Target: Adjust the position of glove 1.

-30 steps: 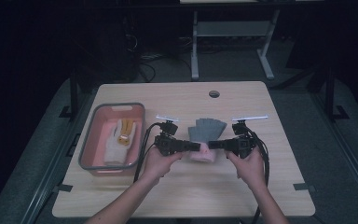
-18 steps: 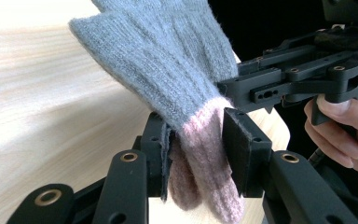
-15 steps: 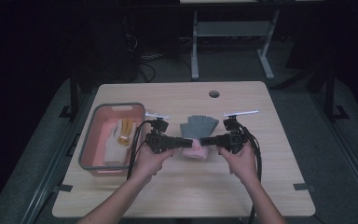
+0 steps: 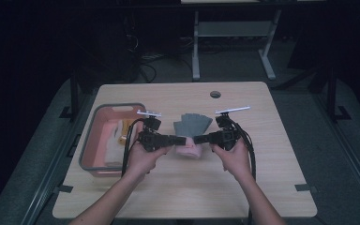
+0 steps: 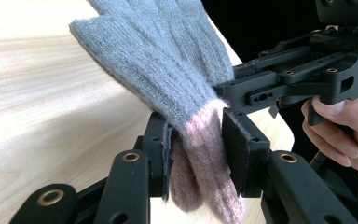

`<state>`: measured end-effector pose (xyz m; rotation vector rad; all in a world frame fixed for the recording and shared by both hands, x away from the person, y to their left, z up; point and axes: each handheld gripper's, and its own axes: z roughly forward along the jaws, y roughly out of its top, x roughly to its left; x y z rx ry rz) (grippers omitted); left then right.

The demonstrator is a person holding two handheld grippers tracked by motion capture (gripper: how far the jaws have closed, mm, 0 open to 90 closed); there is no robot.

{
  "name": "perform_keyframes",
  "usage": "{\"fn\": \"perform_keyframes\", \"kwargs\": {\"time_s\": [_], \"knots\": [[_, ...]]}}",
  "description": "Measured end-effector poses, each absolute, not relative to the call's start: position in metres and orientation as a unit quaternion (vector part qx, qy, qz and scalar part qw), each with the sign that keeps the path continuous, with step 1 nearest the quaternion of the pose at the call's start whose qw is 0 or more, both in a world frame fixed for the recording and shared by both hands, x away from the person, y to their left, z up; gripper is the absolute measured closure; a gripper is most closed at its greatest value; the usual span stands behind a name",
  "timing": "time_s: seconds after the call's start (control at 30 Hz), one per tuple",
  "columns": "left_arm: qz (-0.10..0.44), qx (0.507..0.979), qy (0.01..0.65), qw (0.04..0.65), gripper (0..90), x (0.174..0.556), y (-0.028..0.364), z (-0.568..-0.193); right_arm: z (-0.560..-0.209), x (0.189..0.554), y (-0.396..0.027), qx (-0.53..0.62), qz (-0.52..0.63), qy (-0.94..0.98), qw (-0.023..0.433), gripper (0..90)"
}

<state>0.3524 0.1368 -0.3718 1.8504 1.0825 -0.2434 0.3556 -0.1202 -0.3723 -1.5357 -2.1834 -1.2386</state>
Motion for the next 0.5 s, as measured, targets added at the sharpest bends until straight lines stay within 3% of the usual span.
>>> {"fn": "perform_keyframes", "kwargs": {"time_s": [0.5], "knots": [[-0.097, 0.756, 0.444, 0.472, 63.4, 0.354, 0.150, -0.365, -0.368, 0.361, -0.107, -0.512, -0.421, -0.741, 0.106, 71.1]]}}
